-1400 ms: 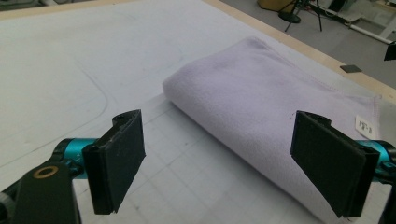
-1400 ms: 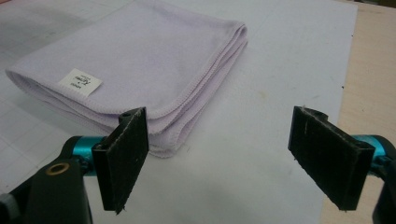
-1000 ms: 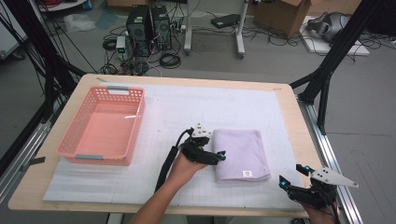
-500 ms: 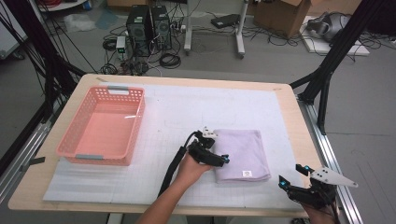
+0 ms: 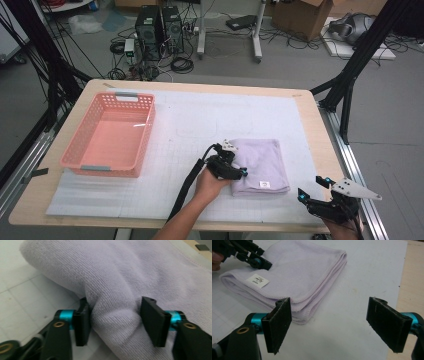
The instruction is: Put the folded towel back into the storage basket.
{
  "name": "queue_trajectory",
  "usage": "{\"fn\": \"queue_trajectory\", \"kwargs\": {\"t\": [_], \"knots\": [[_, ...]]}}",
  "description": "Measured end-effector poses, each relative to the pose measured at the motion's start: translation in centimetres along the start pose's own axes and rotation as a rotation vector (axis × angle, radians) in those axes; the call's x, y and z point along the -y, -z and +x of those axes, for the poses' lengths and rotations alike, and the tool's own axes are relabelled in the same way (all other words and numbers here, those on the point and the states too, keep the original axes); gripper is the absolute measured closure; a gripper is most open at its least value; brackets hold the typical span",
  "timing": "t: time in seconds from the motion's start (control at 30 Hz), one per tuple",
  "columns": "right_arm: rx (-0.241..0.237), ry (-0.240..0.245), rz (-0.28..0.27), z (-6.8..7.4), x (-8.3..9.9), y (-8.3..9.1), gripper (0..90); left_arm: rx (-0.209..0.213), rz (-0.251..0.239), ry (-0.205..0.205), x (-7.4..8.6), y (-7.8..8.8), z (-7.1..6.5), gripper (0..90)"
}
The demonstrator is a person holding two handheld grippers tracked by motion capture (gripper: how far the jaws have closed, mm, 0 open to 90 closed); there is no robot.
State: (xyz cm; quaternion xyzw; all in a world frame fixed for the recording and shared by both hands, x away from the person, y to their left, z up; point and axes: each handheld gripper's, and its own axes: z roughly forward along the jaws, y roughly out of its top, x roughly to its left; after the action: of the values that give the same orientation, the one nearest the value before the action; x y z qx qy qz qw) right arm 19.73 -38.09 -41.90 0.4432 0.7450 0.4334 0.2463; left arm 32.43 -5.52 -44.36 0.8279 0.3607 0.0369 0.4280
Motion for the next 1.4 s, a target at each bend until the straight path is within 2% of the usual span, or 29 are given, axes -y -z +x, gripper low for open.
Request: {"fn": "queue_trajectory", "kwargs": {"t": [0.03,0.07,0.13,0.23,0.33,0.53,0.7,0.83,1.03,1.4], "knots": [[-0.001,-0.002,0.002,0.0,0.0,0.0,19.4,0.006,-0.002,0.005,0.0,0.0,0.0,57.0],[-0.001,-0.002,0.002,0.0,0.0,0.0,19.4,0.015,-0.008,0.010,0.0,0.0,0.1,57.0],[-0.001,-0.001,-0.002,0.0,0.0,0.1,19.4,0.027,-0.018,0.007,0.0,0.1,0.1,66.9],[-0.002,-0.003,-0.005,0.0,0.0,0.0,19.4,0.039,-0.030,-0.008,0.0,0.3,0.2,70.2],[-0.001,-0.002,-0.004,0.0,0.0,0.1,19.4,0.068,-0.063,-0.006,0.0,0.7,0.5,71.2],[-0.001,-0.009,-0.007,0.0,0.0,0.1,19.4,0.127,-0.175,0.000,-0.5,2.3,0.4,71.6],[-0.002,-0.010,-0.007,0.0,0.0,0.1,19.4,0.154,-0.217,-0.023,-0.6,3.4,0.4,71.8],[-0.003,-0.003,-0.006,0.0,0.0,0.0,19.4,0.163,-0.258,-0.015,-0.7,4.6,0.7,71.9],[-0.007,-0.007,0.000,0.1,0.0,-0.2,19.4,0.165,-0.290,-0.020,-0.6,6.7,1.9,72.1],[-0.014,-0.001,-0.001,0.4,-0.2,-0.5,19.4,0.180,-0.388,-0.068,-0.9,11.4,3.4,72.2]]}}
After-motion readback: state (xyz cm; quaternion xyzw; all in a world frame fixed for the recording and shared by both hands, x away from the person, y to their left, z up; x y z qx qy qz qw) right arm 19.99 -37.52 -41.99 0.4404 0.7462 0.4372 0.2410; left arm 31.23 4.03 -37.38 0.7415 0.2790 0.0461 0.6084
